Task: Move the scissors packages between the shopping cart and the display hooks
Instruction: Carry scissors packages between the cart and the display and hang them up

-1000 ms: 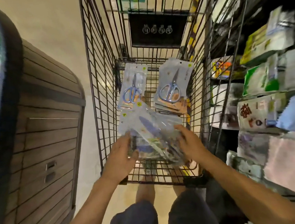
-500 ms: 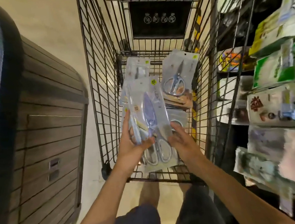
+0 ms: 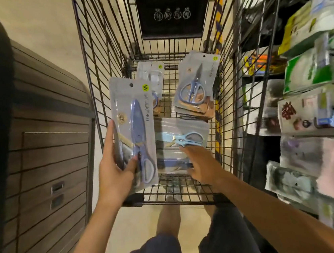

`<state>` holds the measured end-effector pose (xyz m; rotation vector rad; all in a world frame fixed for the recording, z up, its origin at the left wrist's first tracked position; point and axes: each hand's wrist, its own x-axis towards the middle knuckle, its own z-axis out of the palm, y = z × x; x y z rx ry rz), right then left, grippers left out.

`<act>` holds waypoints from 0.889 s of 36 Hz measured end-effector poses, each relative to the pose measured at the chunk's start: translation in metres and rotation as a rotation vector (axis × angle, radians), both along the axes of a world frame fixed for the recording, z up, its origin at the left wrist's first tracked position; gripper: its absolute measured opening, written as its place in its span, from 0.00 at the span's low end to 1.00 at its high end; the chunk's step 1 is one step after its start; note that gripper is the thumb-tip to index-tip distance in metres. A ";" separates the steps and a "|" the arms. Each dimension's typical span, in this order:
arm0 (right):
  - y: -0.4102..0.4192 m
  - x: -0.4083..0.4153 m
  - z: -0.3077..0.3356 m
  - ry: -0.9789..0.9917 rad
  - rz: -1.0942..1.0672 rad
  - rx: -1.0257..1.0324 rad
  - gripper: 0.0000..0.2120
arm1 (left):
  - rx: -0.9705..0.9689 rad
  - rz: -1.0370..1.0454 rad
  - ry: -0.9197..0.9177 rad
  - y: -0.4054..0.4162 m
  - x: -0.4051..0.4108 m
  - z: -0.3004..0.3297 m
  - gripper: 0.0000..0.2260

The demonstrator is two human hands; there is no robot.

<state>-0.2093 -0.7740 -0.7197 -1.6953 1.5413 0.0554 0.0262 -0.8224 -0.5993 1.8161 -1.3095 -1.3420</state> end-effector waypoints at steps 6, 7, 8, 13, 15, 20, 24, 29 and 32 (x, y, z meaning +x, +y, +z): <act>-0.002 0.001 -0.016 0.164 0.131 0.016 0.37 | -0.005 0.000 0.002 0.004 0.004 -0.002 0.44; -0.002 0.001 -0.019 0.153 0.145 0.033 0.36 | -0.004 0.002 0.004 0.004 0.004 -0.003 0.44; -0.003 0.001 -0.019 0.153 0.164 0.048 0.35 | -0.002 0.006 0.007 0.004 0.004 -0.004 0.44; -0.009 -0.001 -0.027 0.209 0.262 0.064 0.34 | -0.005 0.007 0.015 0.002 0.003 -0.007 0.44; -0.010 -0.001 -0.028 0.201 0.276 0.074 0.36 | 0.002 0.016 0.025 0.001 0.004 -0.009 0.44; -0.012 -0.006 -0.026 0.116 0.298 0.091 0.36 | 0.016 0.017 0.018 -0.003 0.005 -0.007 0.44; -0.017 -0.007 -0.006 0.040 0.242 0.180 0.39 | 0.029 -0.003 0.024 -0.006 0.008 0.006 0.44; -0.024 -0.025 0.050 -0.148 -0.045 0.233 0.35 | 0.011 -0.020 0.035 -0.017 0.006 0.040 0.45; -0.030 -0.034 0.091 -0.259 -0.273 0.278 0.36 | -0.024 -0.044 0.036 -0.025 0.006 0.070 0.44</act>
